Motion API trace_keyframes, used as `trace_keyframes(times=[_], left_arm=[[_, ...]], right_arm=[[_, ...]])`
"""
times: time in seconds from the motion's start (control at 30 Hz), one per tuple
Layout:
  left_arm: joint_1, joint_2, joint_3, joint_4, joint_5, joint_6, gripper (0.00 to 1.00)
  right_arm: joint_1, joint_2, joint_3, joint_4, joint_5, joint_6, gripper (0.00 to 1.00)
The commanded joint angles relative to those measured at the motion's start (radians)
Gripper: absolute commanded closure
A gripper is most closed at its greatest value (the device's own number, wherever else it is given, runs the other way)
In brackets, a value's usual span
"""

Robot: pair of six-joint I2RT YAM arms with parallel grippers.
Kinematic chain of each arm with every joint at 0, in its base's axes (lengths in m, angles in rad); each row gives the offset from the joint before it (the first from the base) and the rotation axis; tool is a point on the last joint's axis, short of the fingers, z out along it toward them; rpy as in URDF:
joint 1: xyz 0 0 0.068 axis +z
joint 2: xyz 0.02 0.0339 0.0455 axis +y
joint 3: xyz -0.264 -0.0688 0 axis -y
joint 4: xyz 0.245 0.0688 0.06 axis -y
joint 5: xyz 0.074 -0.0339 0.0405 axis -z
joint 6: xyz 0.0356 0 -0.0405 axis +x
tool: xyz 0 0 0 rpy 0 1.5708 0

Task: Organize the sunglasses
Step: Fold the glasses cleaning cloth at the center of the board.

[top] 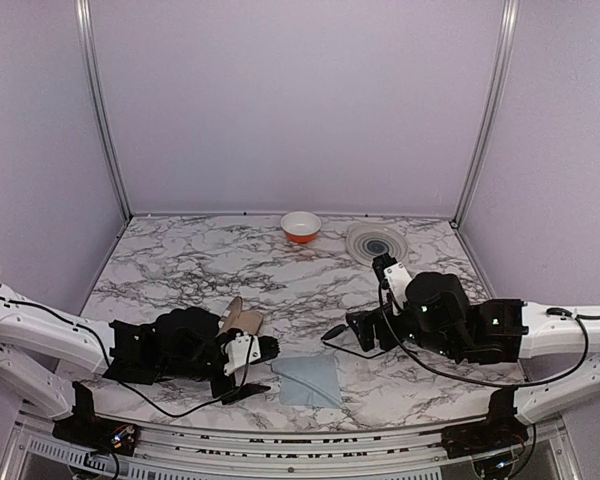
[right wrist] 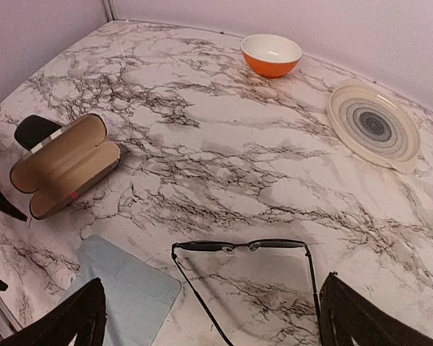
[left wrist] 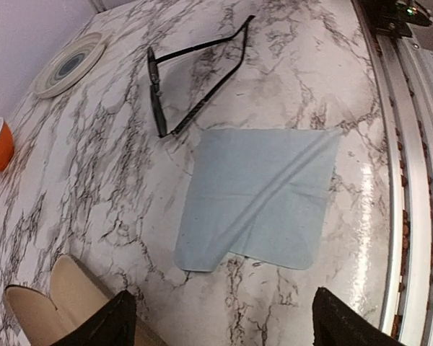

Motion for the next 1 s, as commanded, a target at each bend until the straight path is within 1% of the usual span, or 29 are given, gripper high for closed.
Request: trace_keyframes(times=[0.0,0.07,0.13,0.2,0.3,0.33,0.4,0.5,0.6,0.73,0.97], left_arm=[[-0.030,-0.003,-0.015,0.051,0.145,0.204,0.26],[-0.047,0.033,-0.010,0.050,0.148,0.244,0.29],[-0.054,0.080,0.017,0.020,0.153,0.267,0.30],[-0.060,0.124,0.044,-0.005,0.168,0.291,0.33],[-0.064,0.180,0.087,-0.036,0.201,0.306,0.43],[-0.064,0.200,0.099,-0.042,0.212,0.312,0.43],[-0.064,0.237,0.126,-0.049,0.224,0.319,0.50],[-0.064,0.284,0.161,-0.061,0.247,0.324,0.56],[-0.061,0.323,0.198,-0.096,0.267,0.337,0.58],[-0.049,0.355,0.218,-0.156,0.280,0.350,0.57],[-0.002,0.379,0.252,-0.236,0.311,0.365,0.62]], right_arm=[[-0.008,-0.062,-0.057,0.093,0.001,-0.023,0.00],[-0.008,-0.076,-0.076,0.088,-0.001,-0.029,0.00],[-0.008,-0.082,-0.085,0.077,-0.004,-0.028,0.00],[-0.009,-0.082,-0.088,0.060,0.000,-0.015,0.01],[-0.008,-0.071,-0.093,0.040,0.002,0.002,0.01],[-0.008,-0.065,-0.093,0.037,0.000,0.006,0.01],[-0.008,-0.054,-0.096,0.033,-0.002,0.013,0.01],[-0.008,-0.035,-0.097,0.039,-0.010,0.022,0.02],[-0.007,-0.021,-0.097,0.042,-0.016,0.028,0.02],[-0.008,-0.016,-0.105,0.045,-0.025,0.034,0.02],[-0.008,-0.016,-0.126,0.056,-0.024,0.036,0.02]])
